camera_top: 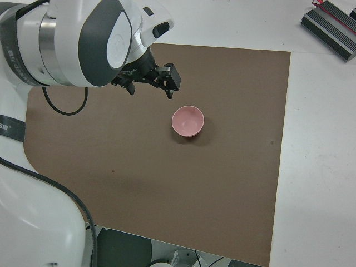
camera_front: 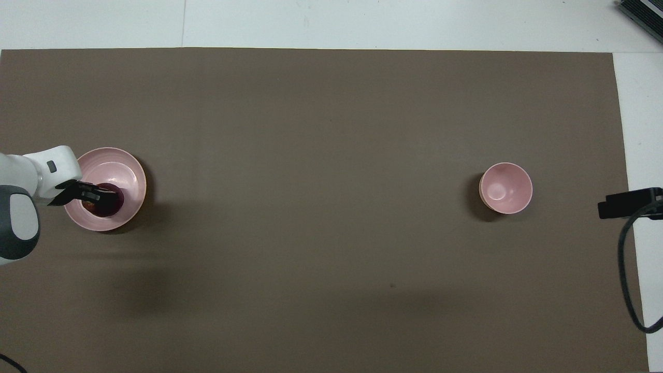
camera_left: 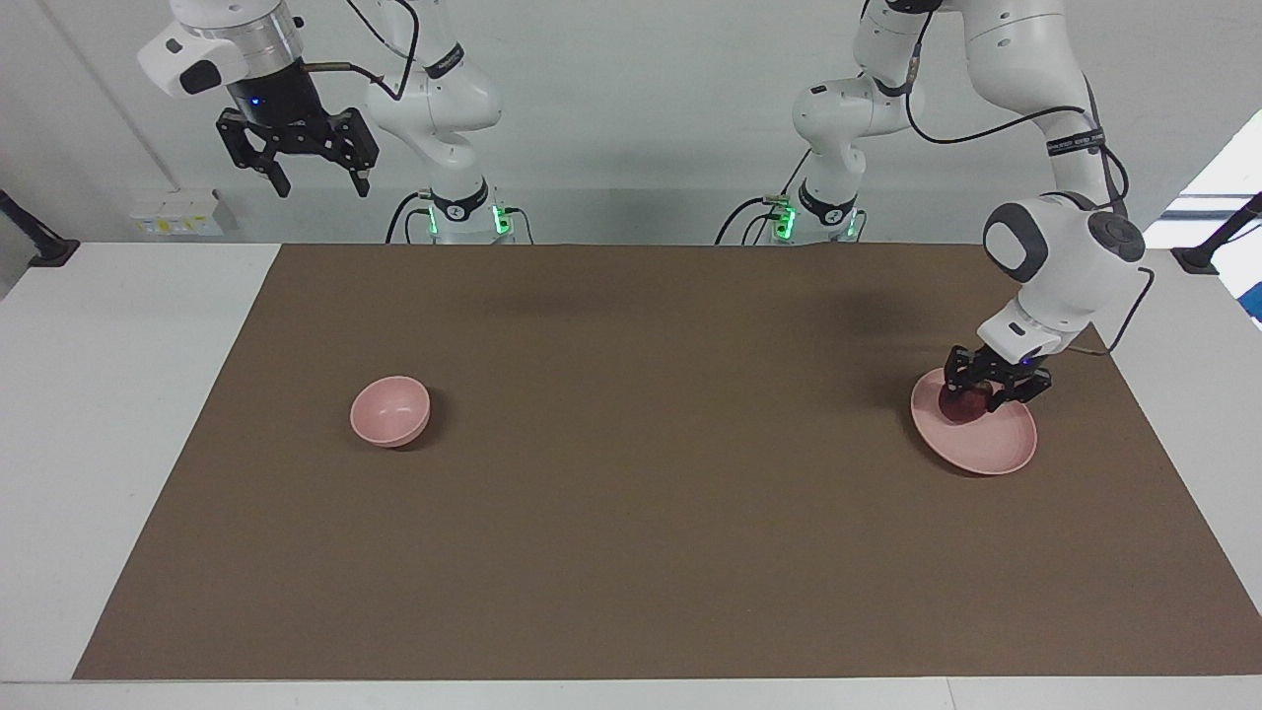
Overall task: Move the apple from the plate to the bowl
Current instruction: 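Reach the left gripper into the pink plate and grasp the apple, then lift the apple with the left gripper while the right gripper approaches it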
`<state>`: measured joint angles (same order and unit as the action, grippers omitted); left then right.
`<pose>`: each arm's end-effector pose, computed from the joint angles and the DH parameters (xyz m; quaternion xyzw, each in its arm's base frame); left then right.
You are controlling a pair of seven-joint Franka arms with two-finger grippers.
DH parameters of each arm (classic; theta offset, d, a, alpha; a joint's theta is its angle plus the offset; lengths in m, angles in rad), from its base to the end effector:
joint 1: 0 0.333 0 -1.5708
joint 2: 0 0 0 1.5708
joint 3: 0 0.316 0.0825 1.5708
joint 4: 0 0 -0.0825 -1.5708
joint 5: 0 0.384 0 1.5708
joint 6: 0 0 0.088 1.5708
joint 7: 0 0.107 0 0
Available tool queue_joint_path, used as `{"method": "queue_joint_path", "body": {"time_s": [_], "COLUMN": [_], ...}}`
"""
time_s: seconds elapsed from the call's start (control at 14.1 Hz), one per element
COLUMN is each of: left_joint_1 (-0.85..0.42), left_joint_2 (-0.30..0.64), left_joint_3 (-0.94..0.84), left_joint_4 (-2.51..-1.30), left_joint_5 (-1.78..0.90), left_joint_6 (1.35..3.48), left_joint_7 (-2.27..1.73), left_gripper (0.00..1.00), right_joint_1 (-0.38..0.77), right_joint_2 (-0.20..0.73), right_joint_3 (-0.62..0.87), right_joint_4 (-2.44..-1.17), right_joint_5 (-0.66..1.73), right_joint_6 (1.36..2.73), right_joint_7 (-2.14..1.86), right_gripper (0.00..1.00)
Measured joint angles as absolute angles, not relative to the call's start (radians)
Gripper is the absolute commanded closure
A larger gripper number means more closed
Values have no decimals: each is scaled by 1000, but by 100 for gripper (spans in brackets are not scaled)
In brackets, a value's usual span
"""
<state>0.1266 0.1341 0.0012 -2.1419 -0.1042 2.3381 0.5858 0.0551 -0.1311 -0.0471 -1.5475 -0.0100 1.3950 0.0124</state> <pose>0.5600 0.0703 0.3478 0.9800 -0.1925 0.0425 0.0252 0.4930 0.0007 0.6887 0.9999 -0.0028 -0.0108 0.0020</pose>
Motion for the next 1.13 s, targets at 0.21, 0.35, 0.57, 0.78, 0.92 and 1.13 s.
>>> {"method": "queue_joint_path", "body": {"time_s": [0.21, 0.35, 0.57, 0.78, 0.92, 1.13], "left_joint_1": [126, 117, 43, -51, -128, -253], "left_joint_2": [129, 104, 33, -14, -22, -24], "left_joint_3": [-7, -18, -25, -28, -30, -34], "left_joint_4": [-2128, -2117, -2113, -2110, -2110, -2109], "left_joint_5": [-105, -124, -233, -351, -398, -451], "left_joint_6": [2341, 2335, 2278, 2179, 2153, 2142], "left_joint_7": [586, 581, 513, 424, 344, 207], "left_gripper": [80, 81, 97, 100, 100, 100], "right_joint_1": [55, 55, 55, 56, 58, 62], "right_joint_2": [-131, -132, -138, -138, -136, -125], "right_joint_3": [-47, -47, -47, -47, -46, -41], "right_joint_4": [-1549, -1554, -1574, -1594, -1611, -1650], "right_joint_5": [-9, -5, 28, 117, 197, 323], "right_joint_6": [1395, 1393, 1392, 1391, 1402, 1481], "right_joint_7": [12, 12, 58, 207, 334, 511], "right_gripper": [0, 0, 0, 0, 0, 0]}}
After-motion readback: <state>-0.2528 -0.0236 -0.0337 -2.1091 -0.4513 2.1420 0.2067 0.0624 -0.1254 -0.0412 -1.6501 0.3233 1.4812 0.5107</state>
